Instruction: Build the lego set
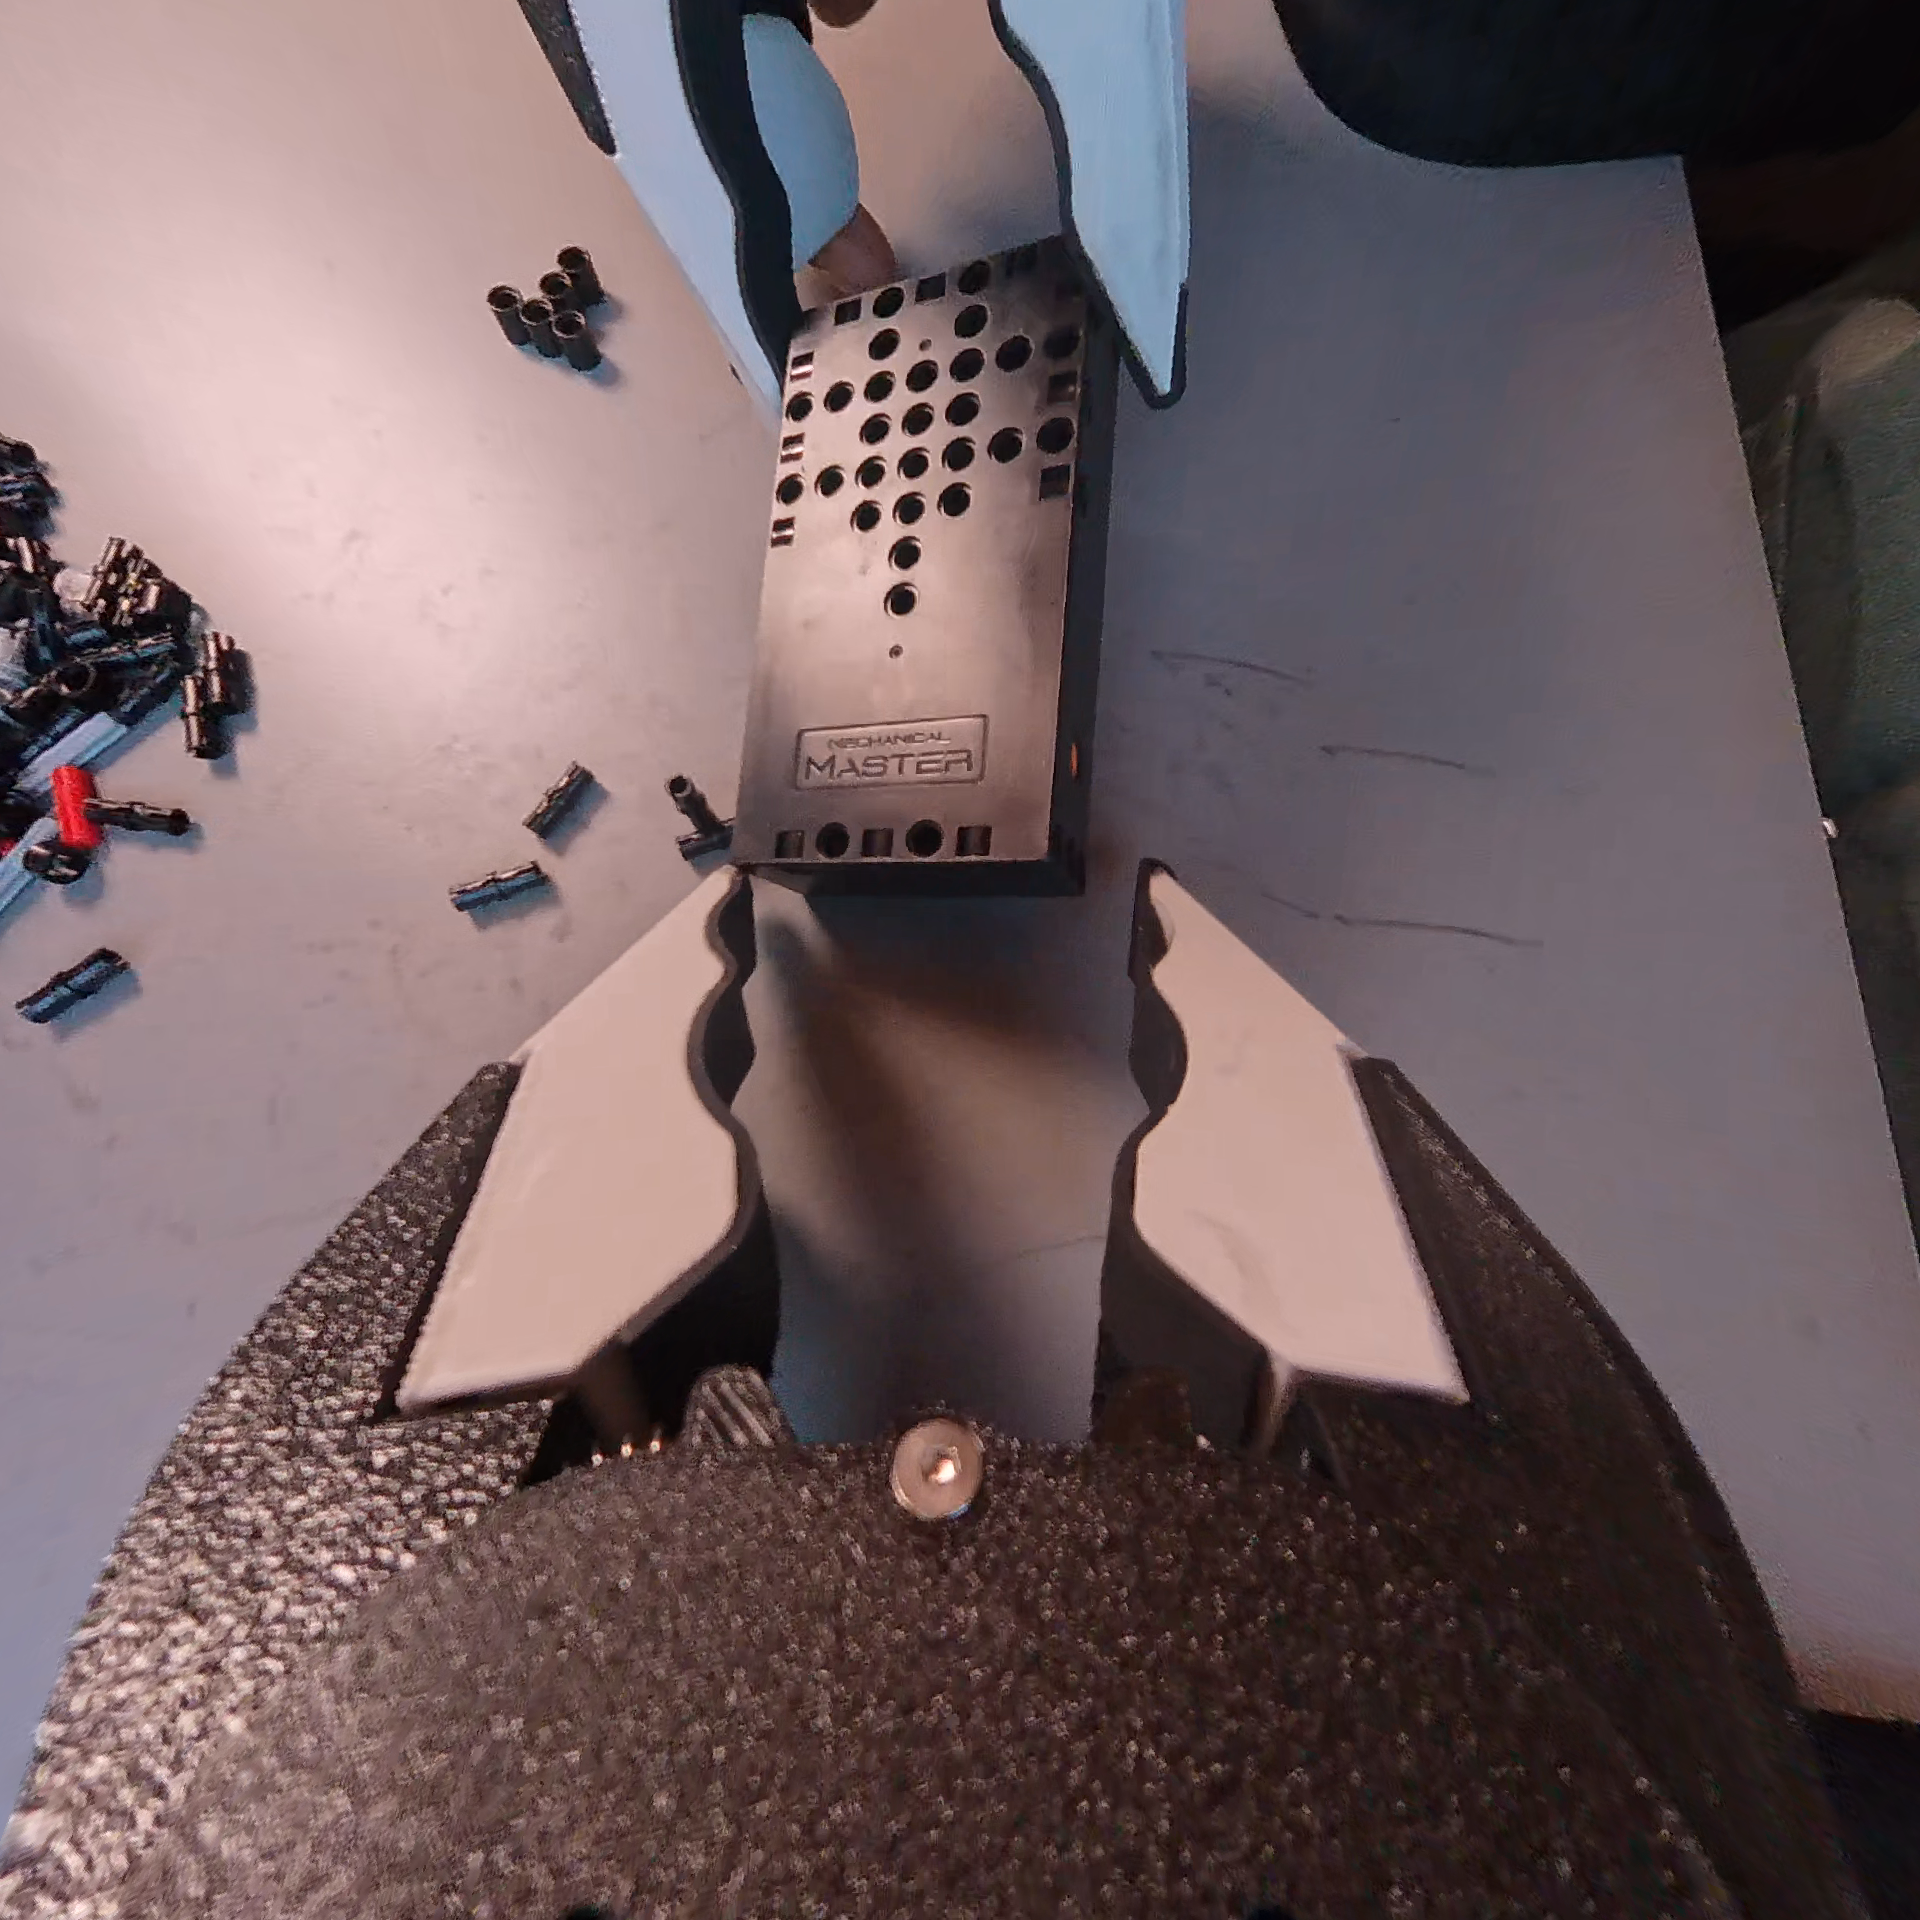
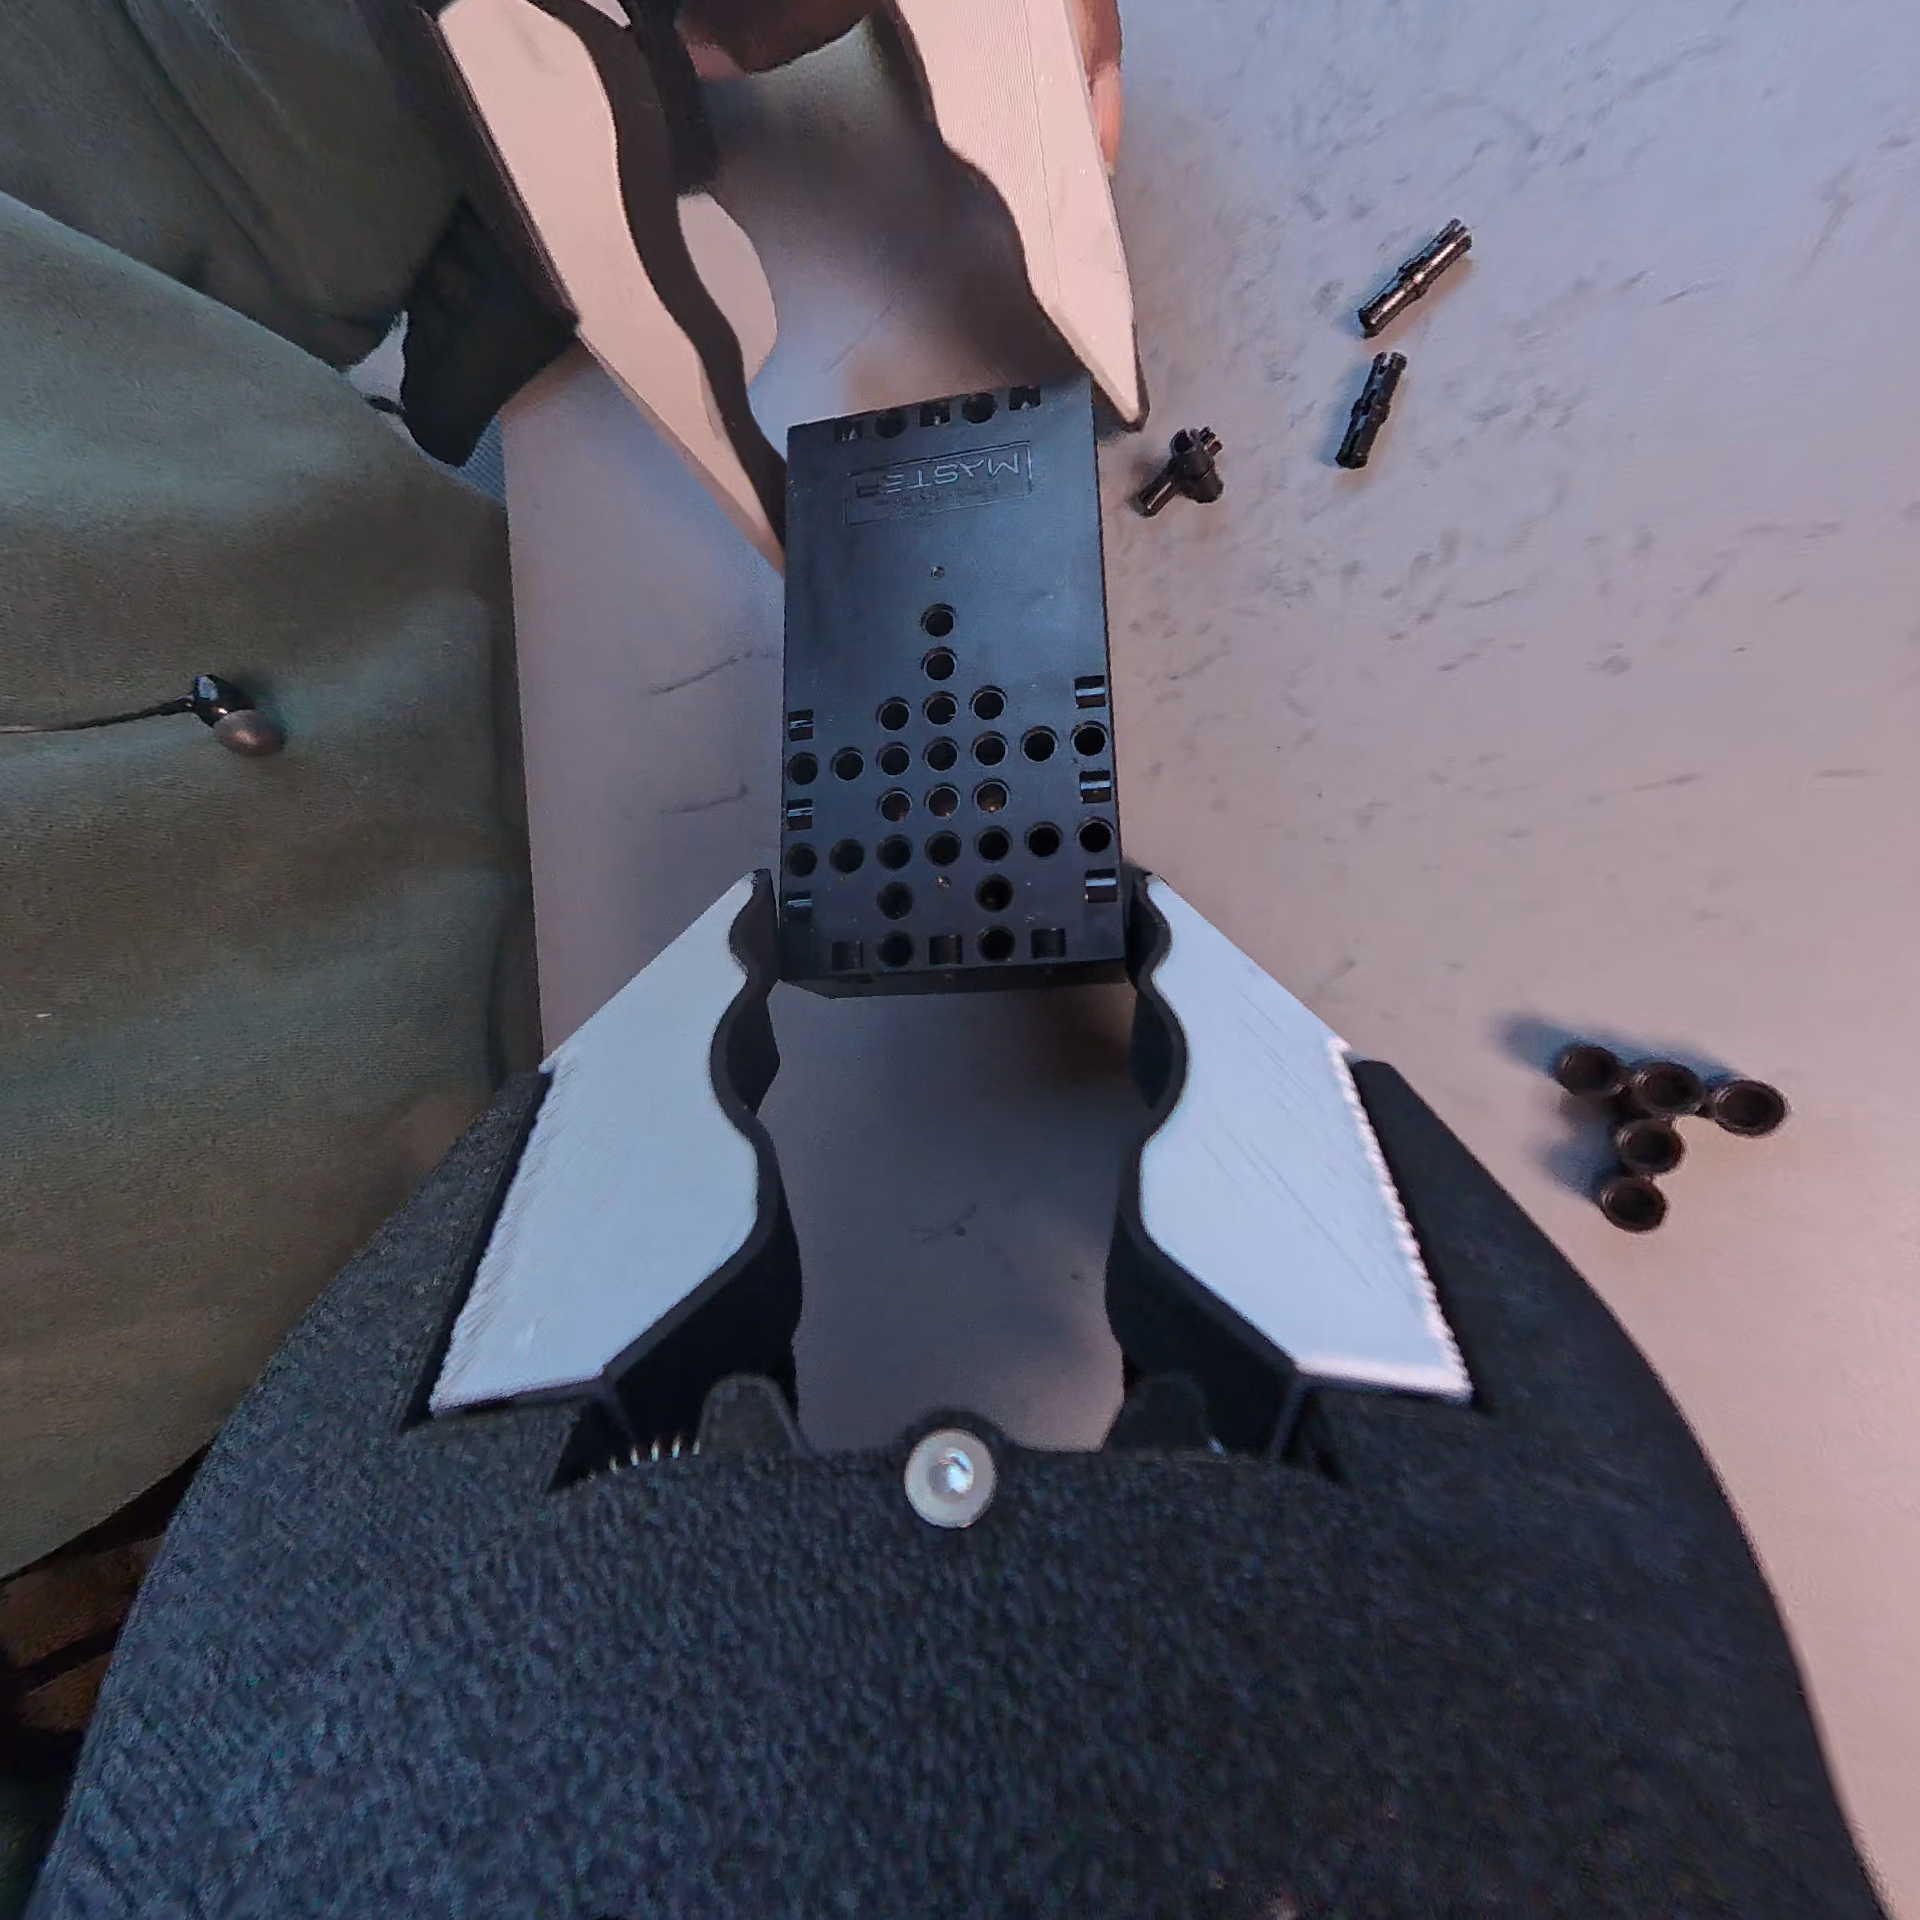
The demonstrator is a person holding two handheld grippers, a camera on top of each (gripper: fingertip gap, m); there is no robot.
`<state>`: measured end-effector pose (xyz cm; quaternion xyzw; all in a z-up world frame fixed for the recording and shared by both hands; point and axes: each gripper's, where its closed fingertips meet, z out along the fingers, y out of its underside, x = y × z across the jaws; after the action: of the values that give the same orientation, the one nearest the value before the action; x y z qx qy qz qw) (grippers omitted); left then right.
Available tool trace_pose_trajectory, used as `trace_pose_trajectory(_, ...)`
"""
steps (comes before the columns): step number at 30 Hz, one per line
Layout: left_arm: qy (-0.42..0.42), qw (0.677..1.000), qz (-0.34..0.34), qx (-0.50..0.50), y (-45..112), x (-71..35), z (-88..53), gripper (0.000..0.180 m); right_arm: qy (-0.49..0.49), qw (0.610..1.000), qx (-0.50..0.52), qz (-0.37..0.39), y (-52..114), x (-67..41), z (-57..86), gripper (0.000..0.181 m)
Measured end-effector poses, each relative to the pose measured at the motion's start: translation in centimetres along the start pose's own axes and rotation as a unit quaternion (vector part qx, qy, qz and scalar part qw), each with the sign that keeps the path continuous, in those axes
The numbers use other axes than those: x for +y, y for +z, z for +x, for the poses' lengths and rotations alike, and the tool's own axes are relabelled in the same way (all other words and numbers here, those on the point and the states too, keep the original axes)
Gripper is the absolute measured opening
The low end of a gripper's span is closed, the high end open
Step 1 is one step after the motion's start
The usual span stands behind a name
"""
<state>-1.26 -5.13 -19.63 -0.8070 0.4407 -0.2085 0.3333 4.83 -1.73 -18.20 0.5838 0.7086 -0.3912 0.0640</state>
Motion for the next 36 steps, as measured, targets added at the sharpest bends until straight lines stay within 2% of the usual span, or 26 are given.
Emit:
trace_pose_trajectory(3,-0.004,1.0,0.005,-0.002,-0.1,-0.1,-0.1,0.063,0.009,1.0,-0.011,0.011,0.1,0.1,-0.4,0.066)
trace_pose_trajectory(6,0.001,1.0,0.015,0.002,-0.1,-0.5,0.1,0.074,0.014,0.999,-0.022,0.027,0.3,0.0,-1.0,0.065)
trace_pose_trajectory(13,0.001,0.999,0.034,0.034,-0.1,-1.4,1.4,0.065,0.028,0.997,-0.039,0.055,0.6,-0.1,-1.7,0.065)
trace_pose_trajectory(17,-0.06,0.996,0.037,0.058,-0.6,-1.2,1.3,0.064,-0.067,0.994,0.056,0.07,-0.2,-0.5,-0.5,0.066)
trace_pose_trajectory(22,-0.143,0.984,0.05,0.089,-1.2,-1.1,0.8,0.064,-0.221,0.956,0.175,0.085,-0.8,-0.9,-1.1,0.072)
trace_pose_trajectory(26,-0.164,0.979,0.058,0.103,-1.3,-1.2,0.7,0.064,-0.293,0.917,0.256,0.085,-0.2,-1.2,-0.6,0.059)
trace_pose_trajectory(29,-0.172,0.977,0.063,0.109,-1.4,-1.2,0.7,0.064,-0.3,0.912,0.258,0.108,-0.2,-1.7,-0.5,0.034)
trace_pose_trajectory(34,-0.169,0.977,0.072,0.107,-1.4,-1.4,0.6,0.063,-0.291,0.921,0.231,0.117,-0.3,-1.8,-0.4,0.034)
trace_pose_trajectory(36,-0.14,0.982,0.08,0.096,-1.7,-1.7,0.6,0.055,-0.289,0.923,0.227,0.118,-0.3,-1.9,-0.3,0.033)
